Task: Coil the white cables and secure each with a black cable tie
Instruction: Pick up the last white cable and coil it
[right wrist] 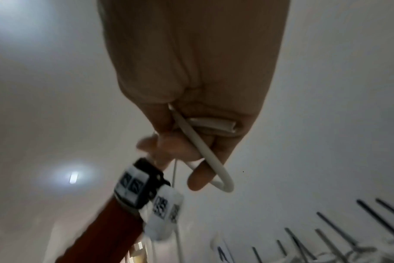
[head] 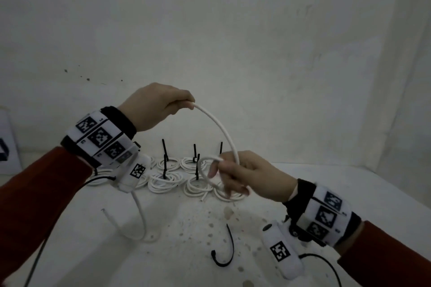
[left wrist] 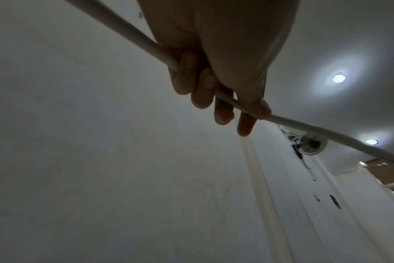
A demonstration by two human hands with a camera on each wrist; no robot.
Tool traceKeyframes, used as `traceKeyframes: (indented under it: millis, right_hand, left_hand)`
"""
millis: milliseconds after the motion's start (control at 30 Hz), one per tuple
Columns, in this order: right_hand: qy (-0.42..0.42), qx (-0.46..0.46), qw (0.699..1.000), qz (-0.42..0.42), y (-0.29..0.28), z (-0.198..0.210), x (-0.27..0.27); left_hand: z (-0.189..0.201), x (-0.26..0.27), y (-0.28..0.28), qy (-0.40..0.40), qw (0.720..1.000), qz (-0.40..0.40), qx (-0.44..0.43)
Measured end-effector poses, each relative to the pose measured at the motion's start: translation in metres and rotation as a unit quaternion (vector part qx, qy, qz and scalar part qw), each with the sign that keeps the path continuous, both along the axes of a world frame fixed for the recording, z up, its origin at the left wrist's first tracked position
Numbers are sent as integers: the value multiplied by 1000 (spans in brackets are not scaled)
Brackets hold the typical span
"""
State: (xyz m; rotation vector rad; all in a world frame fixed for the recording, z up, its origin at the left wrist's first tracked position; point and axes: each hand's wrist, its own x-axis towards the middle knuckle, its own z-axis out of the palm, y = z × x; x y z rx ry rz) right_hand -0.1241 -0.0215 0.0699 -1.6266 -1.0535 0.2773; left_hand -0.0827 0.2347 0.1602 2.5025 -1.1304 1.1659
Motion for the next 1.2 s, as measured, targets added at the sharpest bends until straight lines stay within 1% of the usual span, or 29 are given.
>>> traceKeyframes:
  millis: [67, 133, 200, 267, 300, 367, 433, 500, 567, 600, 700, 767, 800, 833, 900, 933, 967, 1000, 1033, 1067, 1100, 1133, 1200]
  right_hand:
    - [111, 128, 986, 5, -8, 3, 3]
    - [167, 220, 961, -6, -19, 10, 5]
    - [198, 278, 940, -13, -32, 17, 5]
    - [216, 282, 935, -15, -42, 20, 6]
    - [222, 254, 941, -19, -44, 19, 7]
    - [217, 150, 964, -45, -42, 14, 7]
    - [168, 39, 981, -88, -34, 8, 5]
    - [103, -54, 987, -114, -26, 2, -1]
    - [25, -139, 981, -134, -18, -1, -8]
    - [-16, -181, 973, -142, -15, -3, -11]
    - [-116, -284, 937, -167, -2, -9, -17]
    - [-137, -311, 924, -178, 5, -14, -17]
    - [-130, -311, 924, -179, 7, -17, -15]
    - [-113, -300, 931, -175, 8, -19, -12]
    - [-39, -230, 963, -134, 4, -21, -8]
    - [10, -176, 980, -95, 0, -20, -5]
    - [56, -114, 990, -53, -5, -18, -3]
    - [99, -49, 994, -13, -10, -13, -2]
    - [135, 24, 990, 22, -14, -8, -1]
    - [167, 100, 980, 50, -18, -3, -1]
    - [196, 172, 964, 58, -21, 2, -1]
    - [221, 238, 945, 42, -24, 7, 0]
    - [246, 346, 905, 1, -32, 14, 2]
  left_hand:
    - [-9, 9, 11, 38, 999, -5, -5]
    - [-20, 16, 23, 63, 998, -5, -26]
    - [-33, 18, 30, 93, 994, -4, -57]
    - [-43, 18, 32, 107, 991, -7, -76]
    - [-46, 17, 32, 99, 992, -6, -83]
    - [-45, 15, 32, 53, 992, -2, -111]
    - [-37, 12, 32, -16, 990, 13, -139]
    - [-28, 9, 28, -69, 987, 31, -139]
    - [-21, 4, 18, -100, 986, 31, -131]
    - [-18, 2, 13, -109, 985, 28, -131]
    - [-12, -1, 1, -127, 984, 24, -119]
    - [-11, 0, -1, -129, 986, 31, -99]
    - [-10, 0, -2, -126, 987, 36, -90]
    - [-10, 1, -3, -123, 988, 42, -84]
    - [-12, 5, -1, -116, 988, 68, -71]
    - [-13, 7, 1, -107, 988, 93, -61]
    - [-15, 10, 5, -84, 987, 124, -48]
    - [-18, 14, 10, -49, 987, 149, -33]
    - [-23, 18, 14, -6, 987, 157, -16]
    - [-28, 20, 16, 36, 988, 151, 0]
    - [-35, 21, 17, 73, 988, 136, 8]
    - [-42, 22, 17, 100, 988, 118, 4]
    - [-58, 22, 16, 119, 989, 82, -31]
